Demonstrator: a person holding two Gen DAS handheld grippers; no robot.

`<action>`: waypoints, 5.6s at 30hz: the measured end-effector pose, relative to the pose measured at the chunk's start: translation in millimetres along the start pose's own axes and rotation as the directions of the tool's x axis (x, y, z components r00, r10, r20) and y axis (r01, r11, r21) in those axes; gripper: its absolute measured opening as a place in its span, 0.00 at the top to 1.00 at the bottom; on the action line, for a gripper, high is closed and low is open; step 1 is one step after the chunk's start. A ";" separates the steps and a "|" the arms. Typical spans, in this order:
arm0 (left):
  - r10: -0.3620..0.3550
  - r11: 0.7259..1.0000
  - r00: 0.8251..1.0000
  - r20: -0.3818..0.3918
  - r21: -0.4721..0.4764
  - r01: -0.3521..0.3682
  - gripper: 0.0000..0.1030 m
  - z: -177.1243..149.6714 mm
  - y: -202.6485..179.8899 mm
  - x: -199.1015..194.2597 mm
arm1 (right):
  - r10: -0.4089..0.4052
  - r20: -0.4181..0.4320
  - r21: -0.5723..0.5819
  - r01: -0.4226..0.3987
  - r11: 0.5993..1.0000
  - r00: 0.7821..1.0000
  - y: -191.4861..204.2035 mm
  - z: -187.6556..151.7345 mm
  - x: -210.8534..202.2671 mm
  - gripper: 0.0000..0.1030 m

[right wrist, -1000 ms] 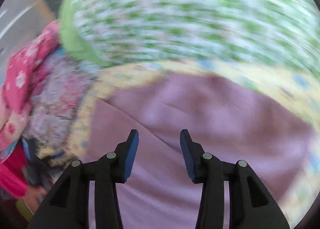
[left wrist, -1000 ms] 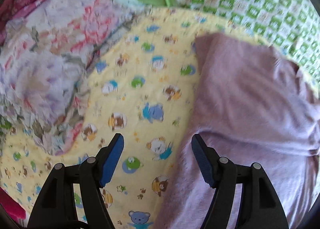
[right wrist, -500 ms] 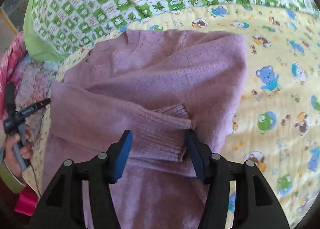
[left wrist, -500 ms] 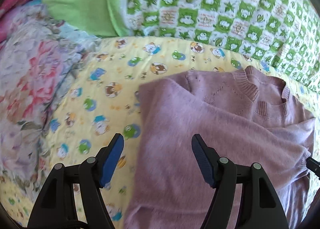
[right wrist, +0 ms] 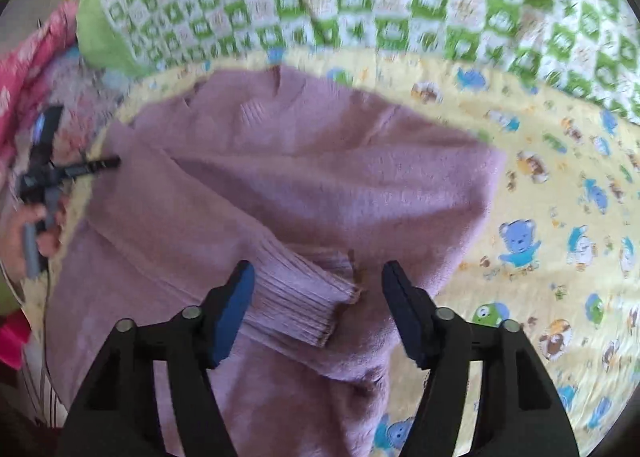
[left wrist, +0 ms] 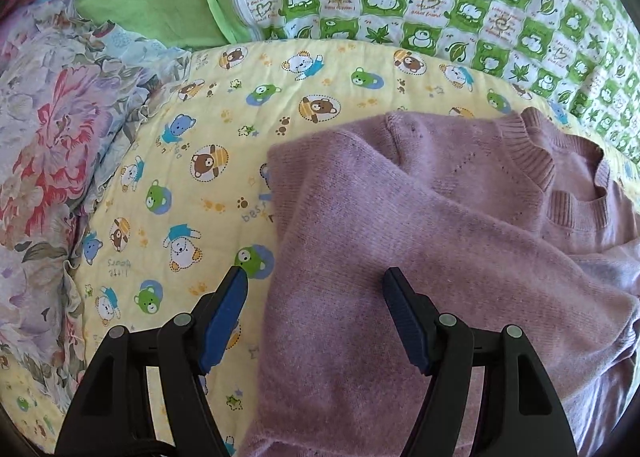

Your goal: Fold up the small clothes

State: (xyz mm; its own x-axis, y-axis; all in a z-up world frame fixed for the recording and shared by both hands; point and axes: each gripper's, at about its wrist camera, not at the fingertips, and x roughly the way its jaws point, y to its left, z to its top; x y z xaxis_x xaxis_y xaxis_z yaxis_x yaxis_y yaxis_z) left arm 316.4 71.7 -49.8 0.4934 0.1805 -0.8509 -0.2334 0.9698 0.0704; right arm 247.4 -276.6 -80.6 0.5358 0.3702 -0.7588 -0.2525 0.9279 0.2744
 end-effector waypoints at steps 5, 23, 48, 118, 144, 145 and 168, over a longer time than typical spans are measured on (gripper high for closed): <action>0.012 1.000 1.000 -0.008 -0.002 -0.012 0.31 3.7 0.6 6.6 | 0.052 -0.066 -0.007 -0.052 0.999 0.996 1.4 -4.4 13.7 0.94; 0.080 0.997 0.997 -0.018 -0.016 -0.081 0.29 12.3 3.3 23.2 | -0.107 -0.186 0.209 0.146 0.967 0.977 -37.2 14.5 20.4 0.90; 0.011 0.999 0.998 -0.067 -0.039 -0.014 0.28 -80.1 57.2 -64.3 | -0.042 0.035 0.380 0.026 0.925 0.998 15.9 -76.9 -91.5 0.54; -0.339 0.940 0.903 -0.264 -0.068 0.333 0.94 -354.7 73.2 -155.2 | 0.248 -0.118 0.515 -0.154 0.843 0.962 90.1 -312.8 -133.6 0.92; -0.482 0.859 0.862 0.160 -0.109 0.500 0.95 -115.2 61.0 -157.0 | 0.254 0.406 0.412 -0.424 0.807 0.878 16.8 -85.2 -152.0 0.93; -0.474 0.863 0.866 0.159 -0.109 0.493 0.95 -104.1 57.8 -147.7 | 0.245 0.400 0.412 -0.412 0.813 0.883 12.8 -74.8 -145.7 0.93; -0.332 0.927 0.938 0.097 -0.152 0.344 0.95 54.9 6.0 25.2 | 0.125 0.314 0.458 -0.265 0.849 0.941 -76.3 69.9 -3.8 0.93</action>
State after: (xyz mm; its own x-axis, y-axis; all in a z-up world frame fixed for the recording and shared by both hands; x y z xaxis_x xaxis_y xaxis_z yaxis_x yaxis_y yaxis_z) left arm 373.4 91.1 -42.2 0.6219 -0.1370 -0.7711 -0.1741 0.9358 -0.3067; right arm 321.0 -345.7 -57.4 0.7259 0.4782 -0.4944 0.0124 0.7095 0.7046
